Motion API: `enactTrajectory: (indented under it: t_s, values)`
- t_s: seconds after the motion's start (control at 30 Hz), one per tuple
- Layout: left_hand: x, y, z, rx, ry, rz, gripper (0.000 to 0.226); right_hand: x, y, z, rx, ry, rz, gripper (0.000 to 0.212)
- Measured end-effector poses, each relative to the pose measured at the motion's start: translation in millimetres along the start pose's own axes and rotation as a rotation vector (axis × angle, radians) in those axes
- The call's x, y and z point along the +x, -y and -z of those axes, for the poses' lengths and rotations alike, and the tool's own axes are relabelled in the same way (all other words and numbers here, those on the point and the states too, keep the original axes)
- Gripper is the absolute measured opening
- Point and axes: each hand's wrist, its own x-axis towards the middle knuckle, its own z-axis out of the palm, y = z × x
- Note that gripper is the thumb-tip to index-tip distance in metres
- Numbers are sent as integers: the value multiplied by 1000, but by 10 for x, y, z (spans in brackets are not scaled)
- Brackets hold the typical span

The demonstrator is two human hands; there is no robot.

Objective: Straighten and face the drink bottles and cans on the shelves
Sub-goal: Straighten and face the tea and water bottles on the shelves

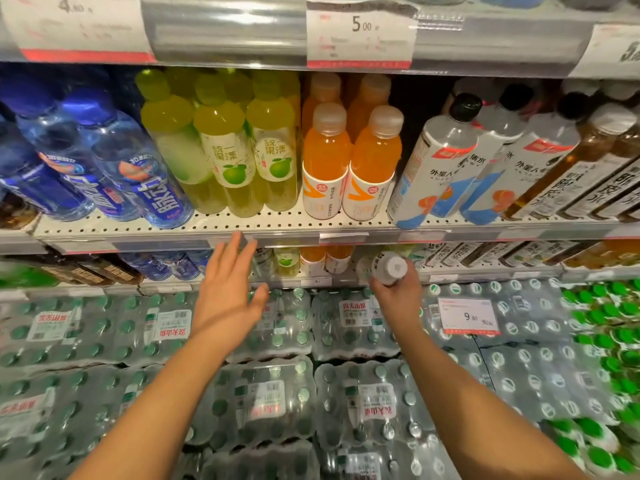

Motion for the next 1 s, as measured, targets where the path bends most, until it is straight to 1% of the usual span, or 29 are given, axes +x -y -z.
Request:
enactTrajectory:
  t_s: [0.1, 0.17, 0.3, 0.4, 0.47, 0.6, 0.67, 0.73, 0.8, 0.87, 0.93, 1.0]
  values:
    - [83, 65, -52, 138, 38, -3, 88, 229, -62, -182, -24, 6, -12, 49]
    - [82, 92, -98, 193, 36, -16, 91, 360, -74, -287, -59, 14, -2, 49]
    - [105, 90, -122, 197, 12, -8, 86, 545, -9, -431, -206, 94, -79, 48]
    - [105, 105, -127, 218, 6, -17, 80, 619, 105, -455, -398, 183, -52, 35]
    - [108, 116, -121, 229, 13, -18, 77, 706, 185, -456, -515, 218, -43, 40]
    - [109, 113, -124, 222, 22, -17, 75, 838, 307, -418, -652, 276, -116, 61]
    - [109, 105, -118, 216, 32, -12, 74, 864, 340, -409, -659, 306, -161, 68]
    - [107, 93, -105, 223, 43, -7, 72, 848, 349, -415, -639, 304, -193, 67]
    - [101, 80, -91, 226, 51, -7, 70, 774, 352, -408, -616, 296, -184, 53]
    - [97, 65, -70, 226, 63, -2, 68, 645, 363, -370, -528, 289, -153, 41]
    - [96, 47, -42, 230, 76, 3, 67, 447, 361, -301, -397, 290, -161, 46]
    - [90, 32, -16, 227, 85, -7, 66, 200, 312, -208, -341, 336, -165, 52]
